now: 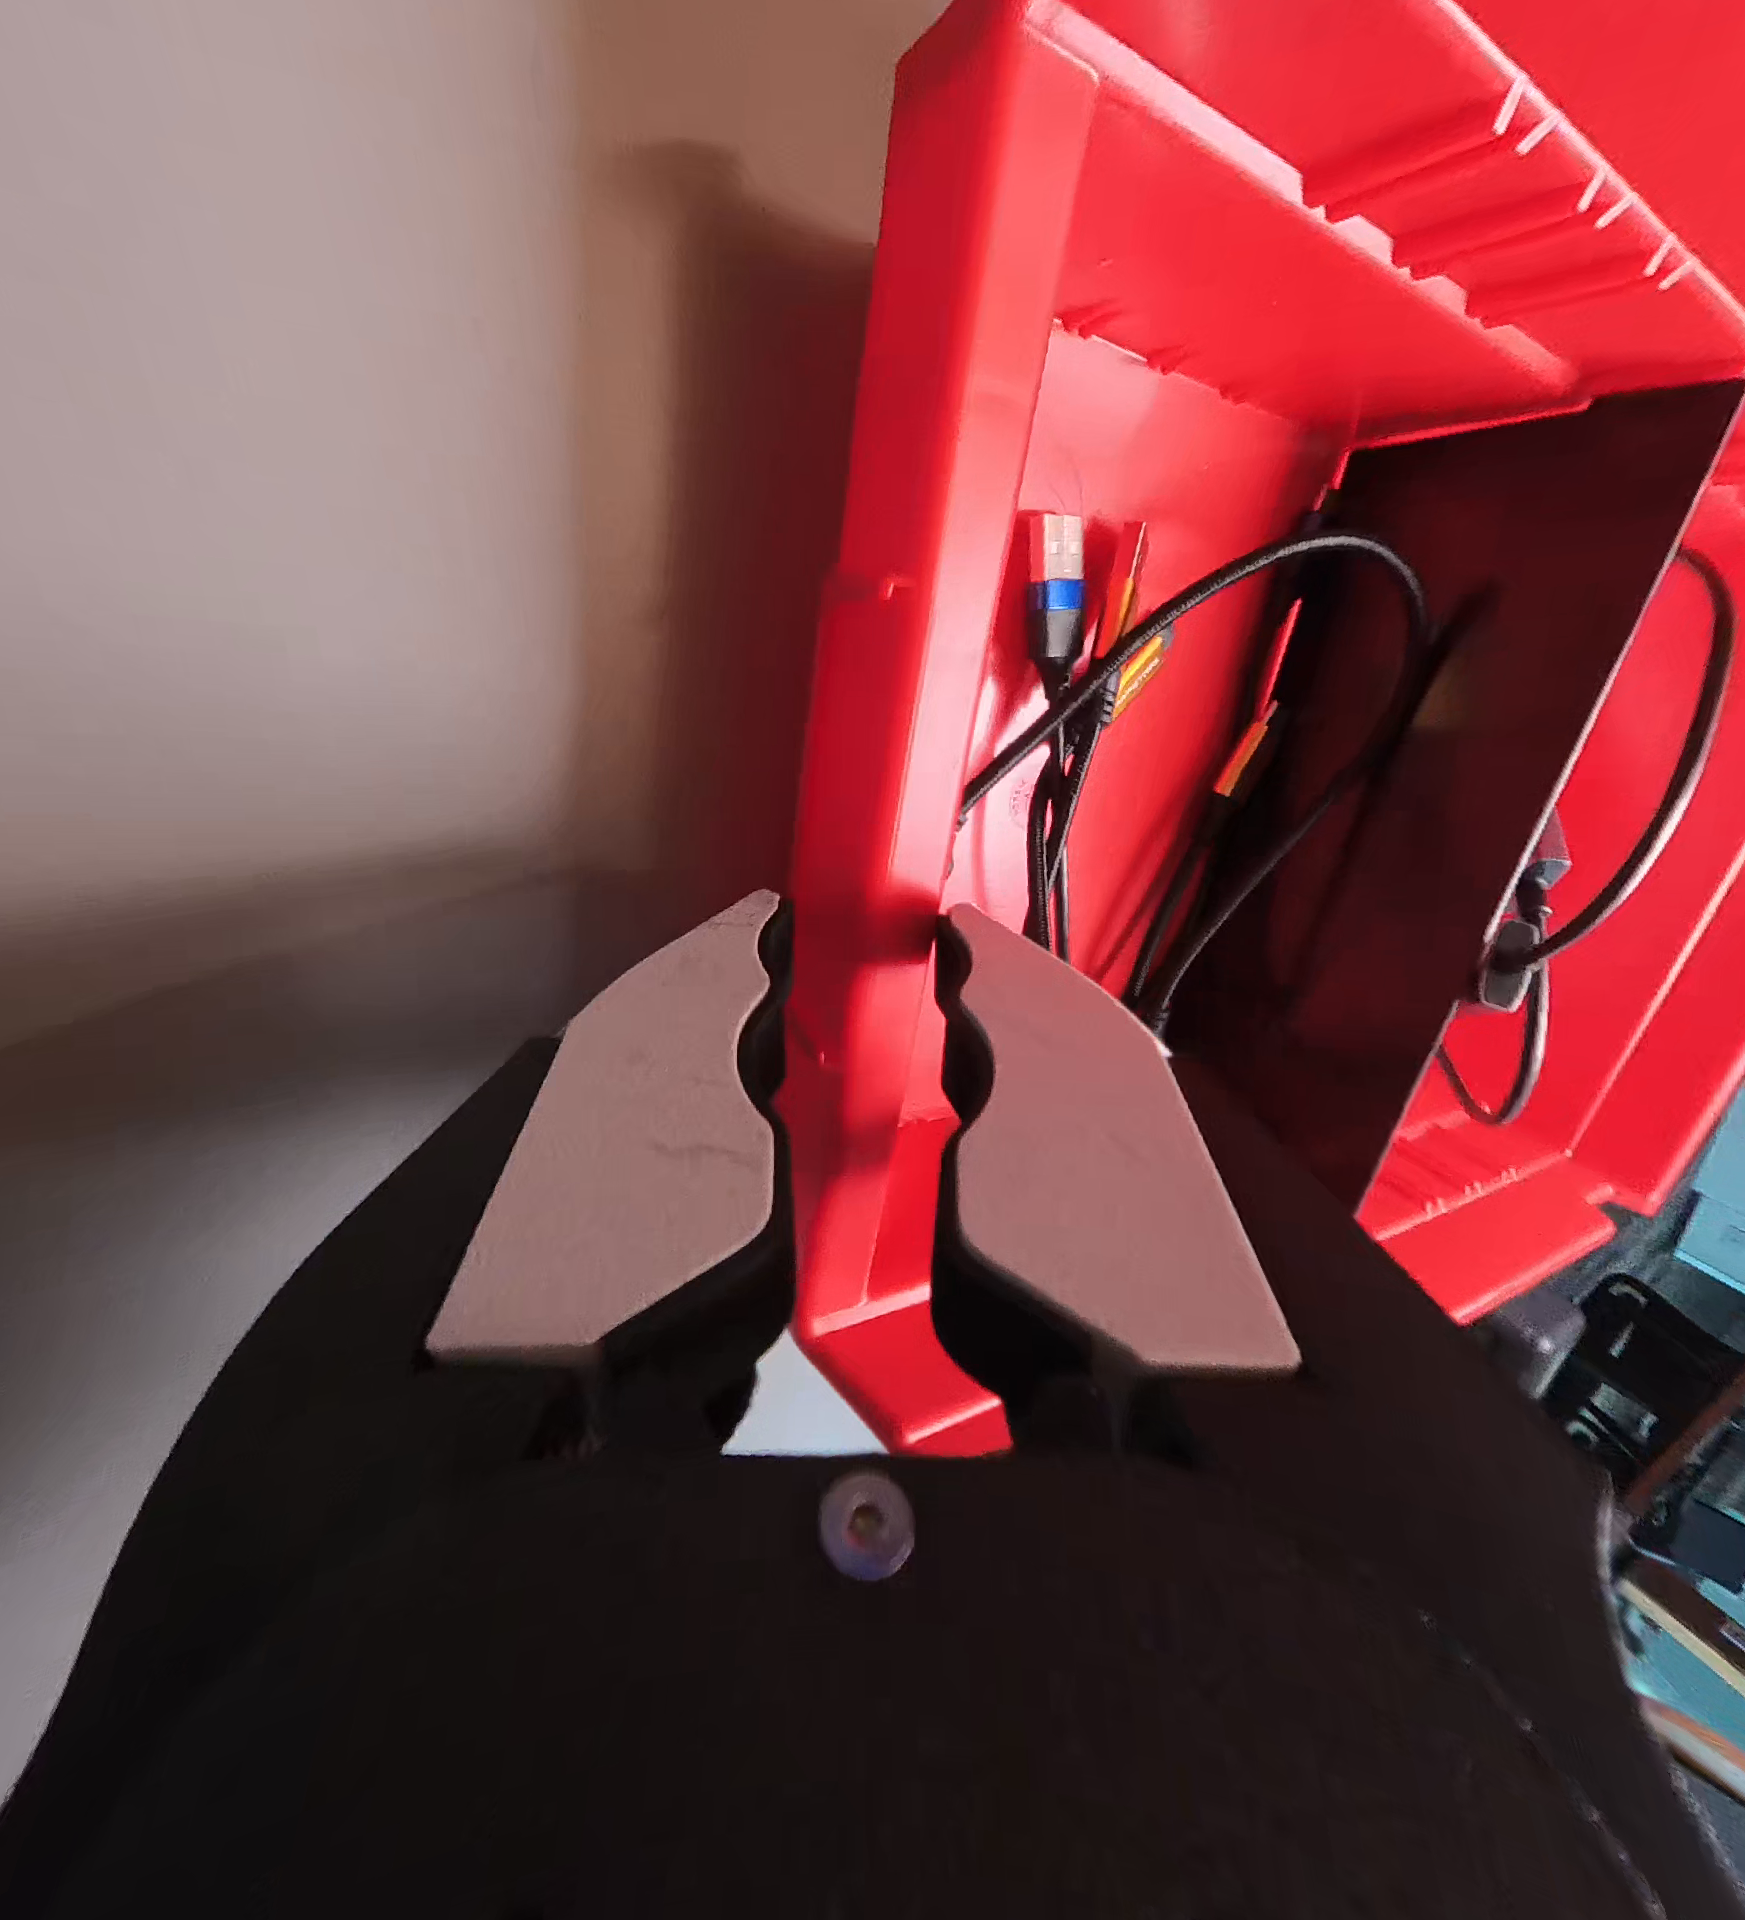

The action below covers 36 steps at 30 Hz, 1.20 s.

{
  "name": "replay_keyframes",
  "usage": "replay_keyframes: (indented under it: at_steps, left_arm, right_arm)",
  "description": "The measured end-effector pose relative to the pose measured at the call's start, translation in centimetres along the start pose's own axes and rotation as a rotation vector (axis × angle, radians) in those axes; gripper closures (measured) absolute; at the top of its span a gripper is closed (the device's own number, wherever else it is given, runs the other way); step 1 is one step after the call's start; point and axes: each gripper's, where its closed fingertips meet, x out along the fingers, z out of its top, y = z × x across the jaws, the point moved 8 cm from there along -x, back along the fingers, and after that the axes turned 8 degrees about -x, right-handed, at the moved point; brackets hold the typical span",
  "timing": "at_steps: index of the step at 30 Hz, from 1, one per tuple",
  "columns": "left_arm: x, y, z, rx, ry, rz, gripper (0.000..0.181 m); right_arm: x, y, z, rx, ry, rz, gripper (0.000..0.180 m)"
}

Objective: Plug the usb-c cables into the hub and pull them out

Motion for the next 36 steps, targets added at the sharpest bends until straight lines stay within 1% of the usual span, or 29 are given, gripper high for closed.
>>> replay_keyframes:
  at_steps: [1, 5, 7, 11, 14, 18, 20, 22, 24, 26, 29, 32, 36]
  left_arm:
    - [0.6, 0.0, -0.1, 0.019, 0.033, 0.008, 0.129]
    - [2.7, 0.4, -0.2, 0.090, 0.097, 0.075, 0.145]
    - [3.2, 0.2, 0.2, 0.120, 0.081, 0.065, 0.149]
    - [3.8, -0.9, 1.8, 0.136, 0.052, 0.073, 0.151]
    - [4.1, -2.3, 3.2, 0.158, 0.043, 0.079, 0.151]
    - [4.1, -5.3, 4.8, 0.237, 0.012, 0.038, 0.151]
    - [4.1, -6.8, 5.6, 0.275, 0.001, 0.025, 0.151]
    - [4.1, -8.1, 6.4, 0.307, -0.008, 0.014, 0.151]
    - [4.2, -9.4, 7.2, 0.337, -0.018, 0.000, 0.151]
    - [4.1, -10.7, 7.8, 0.369, -0.028, -0.014, 0.151]
    - [4.1, -12.5, 8.6, 0.417, -0.048, -0.035, 0.151]
    - [4.1, -13.7, 9.2, 0.455, -0.074, -0.041, 0.150]
    - [4.3, -14.6, 10.3, 0.493, -0.095, -0.039, 0.150]
  right_arm:
    - [0.2, -0.1, 0.1, 0.003, -0.007, 0.012, 0.154]
    - [0.2, -0.2, -0.1, 0.027, -0.039, 0.027, 0.154]
    - [0.2, -0.1, -0.2, 0.031, -0.052, 0.022, 0.154]
    - [0.5, -0.5, 0.0, 0.059, -0.061, 0.052, 0.154]
    - [0.7, -0.9, 0.2, 0.067, -0.051, 0.038, 0.153]
    - [0.6, -1.4, 0.3, 0.111, -0.035, -0.025, 0.137]
    - [0.7, -1.5, 0.4, 0.134, -0.045, -0.036, 0.135]
    - [0.7, -1.5, 0.5, 0.142, -0.046, -0.040, 0.137]
    - [0.8, -1.3, 0.7, 0.146, -0.041, -0.030, 0.141]
    - [0.8, -1.0, 0.9, 0.130, -0.042, 0.001, 0.154]
    - [0.8, -0.9, 0.8, 0.115, -0.048, -0.003, 0.154]
    - [0.6, -0.6, 0.5, 0.118, -0.094, 0.009, 0.154]
    - [-0.5, 1.4, 0.8, 0.056, -0.138, 0.004, 0.155]
